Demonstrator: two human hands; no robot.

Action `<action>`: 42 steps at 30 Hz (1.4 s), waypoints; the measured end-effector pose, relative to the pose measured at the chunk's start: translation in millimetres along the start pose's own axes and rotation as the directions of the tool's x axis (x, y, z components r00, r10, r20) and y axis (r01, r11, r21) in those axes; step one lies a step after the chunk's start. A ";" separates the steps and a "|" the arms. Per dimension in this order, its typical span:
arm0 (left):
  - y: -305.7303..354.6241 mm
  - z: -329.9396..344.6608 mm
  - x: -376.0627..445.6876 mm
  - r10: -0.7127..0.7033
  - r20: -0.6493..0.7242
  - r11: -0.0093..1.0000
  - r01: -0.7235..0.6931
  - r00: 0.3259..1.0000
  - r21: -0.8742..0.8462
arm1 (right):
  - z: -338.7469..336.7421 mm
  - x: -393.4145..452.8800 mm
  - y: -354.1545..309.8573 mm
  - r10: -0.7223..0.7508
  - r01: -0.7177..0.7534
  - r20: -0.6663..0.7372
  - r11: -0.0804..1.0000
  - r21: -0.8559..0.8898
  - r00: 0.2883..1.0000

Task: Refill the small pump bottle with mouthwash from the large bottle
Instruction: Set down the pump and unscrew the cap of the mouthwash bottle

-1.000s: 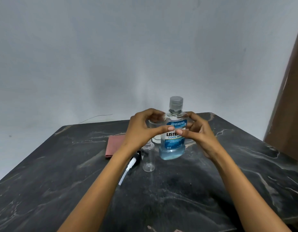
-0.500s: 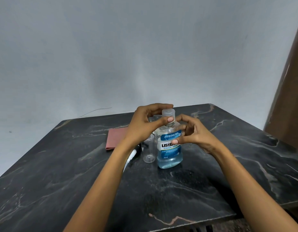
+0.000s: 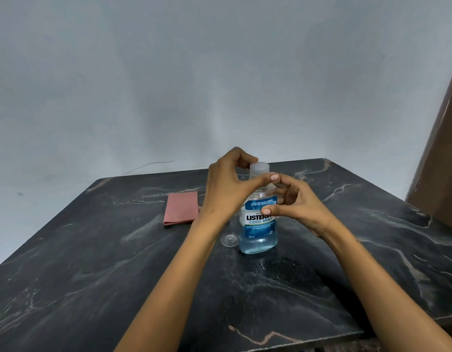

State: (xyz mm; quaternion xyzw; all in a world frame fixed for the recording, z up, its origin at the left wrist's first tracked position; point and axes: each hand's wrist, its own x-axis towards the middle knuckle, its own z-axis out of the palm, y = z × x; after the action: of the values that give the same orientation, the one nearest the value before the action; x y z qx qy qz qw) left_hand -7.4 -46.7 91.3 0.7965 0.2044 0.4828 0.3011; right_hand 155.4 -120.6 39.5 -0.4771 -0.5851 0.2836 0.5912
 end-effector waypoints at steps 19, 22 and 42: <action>3.5 -10.7 -5.6 -0.004 0.022 0.990 0.007 1.000 -0.142 | 4.5 -0.4 -1.7 -0.016 0.013 -0.045 0.998 -0.068 0.999; 6.7 -7.9 -6.2 0.023 -0.088 0.991 -0.035 0.996 -0.129 | 5.7 -0.3 -2.3 -0.021 0.016 -0.055 0.994 -0.104 0.998; 14.8 0.4 -60.8 -0.031 -0.414 0.964 -0.081 0.910 -0.252 | 17.6 -17.0 -44.2 -0.411 0.246 -0.210 0.807 -0.537 0.887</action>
State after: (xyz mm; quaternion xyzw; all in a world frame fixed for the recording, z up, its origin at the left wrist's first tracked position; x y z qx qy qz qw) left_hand -33.9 -95.2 61.9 0.6315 0.1872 0.6672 0.3479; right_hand 125.9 -148.7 69.5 -0.5415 -0.6099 -0.0644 0.5750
